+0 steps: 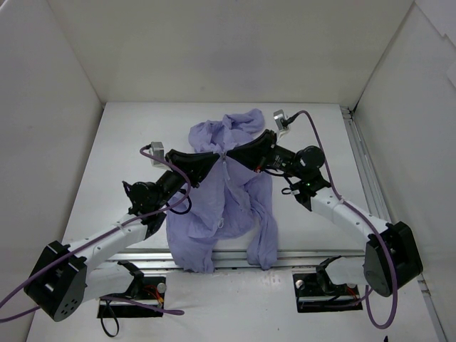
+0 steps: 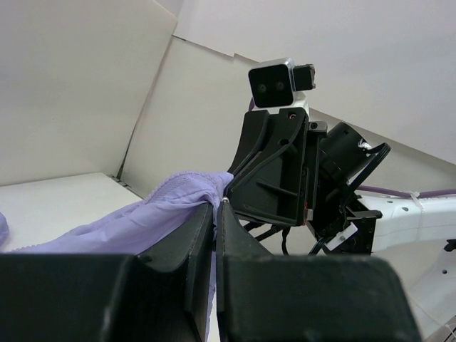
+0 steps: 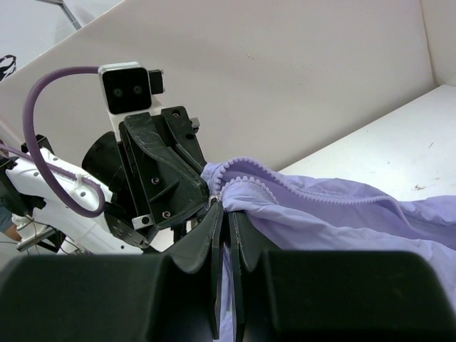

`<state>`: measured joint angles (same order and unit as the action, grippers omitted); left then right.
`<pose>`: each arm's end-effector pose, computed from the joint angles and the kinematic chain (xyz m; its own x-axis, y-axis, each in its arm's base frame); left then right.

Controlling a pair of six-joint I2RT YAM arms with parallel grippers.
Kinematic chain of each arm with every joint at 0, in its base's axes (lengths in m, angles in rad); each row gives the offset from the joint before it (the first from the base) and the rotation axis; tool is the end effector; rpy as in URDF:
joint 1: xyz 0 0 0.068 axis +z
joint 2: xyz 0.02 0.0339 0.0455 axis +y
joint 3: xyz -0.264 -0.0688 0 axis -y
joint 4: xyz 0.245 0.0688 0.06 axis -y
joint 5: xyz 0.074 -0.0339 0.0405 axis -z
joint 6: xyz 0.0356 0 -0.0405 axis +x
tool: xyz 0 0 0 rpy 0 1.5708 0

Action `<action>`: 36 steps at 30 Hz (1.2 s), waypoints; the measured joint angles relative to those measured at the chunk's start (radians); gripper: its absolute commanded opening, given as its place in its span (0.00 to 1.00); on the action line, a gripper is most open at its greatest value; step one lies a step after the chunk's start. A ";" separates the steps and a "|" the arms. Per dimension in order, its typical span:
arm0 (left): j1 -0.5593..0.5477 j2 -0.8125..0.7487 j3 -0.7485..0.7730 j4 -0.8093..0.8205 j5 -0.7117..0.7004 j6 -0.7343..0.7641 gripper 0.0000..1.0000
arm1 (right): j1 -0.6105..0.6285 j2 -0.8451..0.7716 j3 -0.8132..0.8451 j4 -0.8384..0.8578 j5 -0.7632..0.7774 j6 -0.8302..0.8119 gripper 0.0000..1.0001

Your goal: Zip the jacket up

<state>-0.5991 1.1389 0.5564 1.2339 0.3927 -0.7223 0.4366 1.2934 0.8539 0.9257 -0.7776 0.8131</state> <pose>0.1840 -0.1421 0.3334 -0.1349 -0.6475 -0.7500 0.9105 0.2177 -0.3517 0.2457 0.1422 0.3639 -0.3362 0.4143 -0.8457 -0.9010 0.1200 0.4169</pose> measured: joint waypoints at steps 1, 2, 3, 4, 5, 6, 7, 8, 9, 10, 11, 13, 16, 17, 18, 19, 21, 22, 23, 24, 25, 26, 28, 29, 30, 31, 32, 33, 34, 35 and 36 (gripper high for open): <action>0.000 0.000 0.000 0.000 0.001 0.000 0.00 | 0.000 0.000 0.002 0.004 -0.002 0.000 0.00; 0.000 0.000 0.000 0.001 0.003 0.000 0.00 | 0.000 0.000 0.003 0.007 -0.003 0.001 0.00; 0.000 0.000 0.000 0.003 0.003 0.000 0.00 | 0.000 0.000 0.005 0.010 -0.005 0.002 0.00; 0.000 0.000 0.000 0.004 0.003 0.000 0.00 | 0.000 0.000 0.005 0.013 -0.006 0.003 0.00; 0.000 0.002 0.000 0.006 0.003 -0.001 0.00 | 0.000 0.000 0.005 0.016 -0.008 0.003 0.00; 0.000 0.004 0.000 0.007 0.003 -0.002 0.00 | 0.000 0.000 0.005 0.019 -0.009 0.005 0.00; 0.000 0.006 0.000 0.008 0.004 -0.003 0.00 | 0.000 0.000 0.005 0.021 -0.010 0.007 0.00; 0.000 0.010 0.000 0.010 0.004 -0.005 0.00 | -0.001 0.000 0.005 0.024 -0.010 0.010 0.00; 0.000 0.014 0.000 0.012 0.004 -0.008 0.00 | -0.001 0.000 0.005 0.026 -0.011 0.012 0.00; 0.001 0.016 0.000 0.012 0.004 -0.012 0.00 | -0.002 0.000 0.006 0.027 -0.011 0.015 0.00; 0.002 0.018 0.000 0.013 0.007 -0.015 0.00 | -0.003 0.000 0.006 0.027 -0.011 0.019 0.00; 0.002 0.019 0.000 0.013 0.010 -0.017 0.00 | -0.005 0.000 0.006 0.028 -0.013 0.026 0.00; 0.003 0.019 0.000 0.014 0.012 -0.019 0.00 | -0.005 0.004 0.006 0.035 -0.013 0.030 0.00; 0.004 0.019 0.000 0.014 0.014 -0.019 0.00 | -0.005 0.006 0.006 0.037 -0.013 0.030 0.00; 0.004 0.019 0.000 0.014 0.016 -0.019 0.00 | -0.005 0.008 0.006 0.040 -0.013 0.032 0.00; 0.005 0.019 0.000 0.014 0.019 -0.020 0.00 | -0.005 0.011 0.007 0.042 -0.013 0.033 0.00; 0.005 0.019 0.000 0.014 0.023 -0.021 0.00 | -0.006 0.017 0.012 0.047 -0.013 0.035 0.00; 0.006 0.019 0.000 0.015 0.026 -0.023 0.00 | -0.006 0.021 0.015 0.048 -0.013 0.037 0.00; 0.006 0.019 0.000 0.015 0.027 -0.024 0.00 | -0.006 0.024 0.019 0.050 -0.013 0.038 0.00; 0.006 0.019 0.000 0.016 0.030 -0.024 0.00 | -0.006 0.029 0.023 0.051 -0.013 0.042 0.00; 0.006 0.020 0.000 0.018 0.031 -0.026 0.00 | -0.006 0.033 0.026 0.053 -0.013 0.043 0.00; 0.006 0.021 0.000 0.020 0.033 -0.027 0.00 | -0.006 0.036 0.028 0.053 -0.014 0.045 0.00; 0.006 0.023 0.001 0.026 0.036 -0.031 0.00 | -0.006 0.043 0.034 0.056 -0.014 0.049 0.00; 0.007 0.024 0.001 0.027 0.037 -0.034 0.00 | -0.006 0.043 0.035 0.056 -0.014 0.050 0.00; 0.008 0.025 0.001 0.029 0.037 -0.035 0.00 | -0.006 0.043 0.036 0.056 -0.014 0.052 0.00; 0.008 0.026 0.001 0.031 0.037 -0.039 0.00 | -0.006 0.043 0.039 0.056 -0.014 0.052 0.00; 0.009 0.028 0.001 0.032 0.037 -0.042 0.00 | -0.006 0.043 0.041 0.056 -0.015 0.053 0.00; 0.010 0.030 0.001 0.035 0.038 -0.045 0.00 | -0.006 0.043 0.043 0.056 -0.016 0.053 0.00; 0.010 0.033 0.002 0.037 0.039 -0.047 0.00 | -0.006 0.043 0.045 0.056 -0.017 0.053 0.00; 0.011 0.039 0.005 0.039 0.042 -0.051 0.00 | -0.006 0.043 0.045 0.057 -0.017 0.053 0.00; 0.011 0.045 0.008 0.043 0.045 -0.055 0.00 | -0.006 0.043 0.046 0.057 -0.017 0.053 0.00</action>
<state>-0.5880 1.1843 0.5640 1.2774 0.4381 -0.7776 0.4309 1.3365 0.8997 0.9829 -0.7944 0.8661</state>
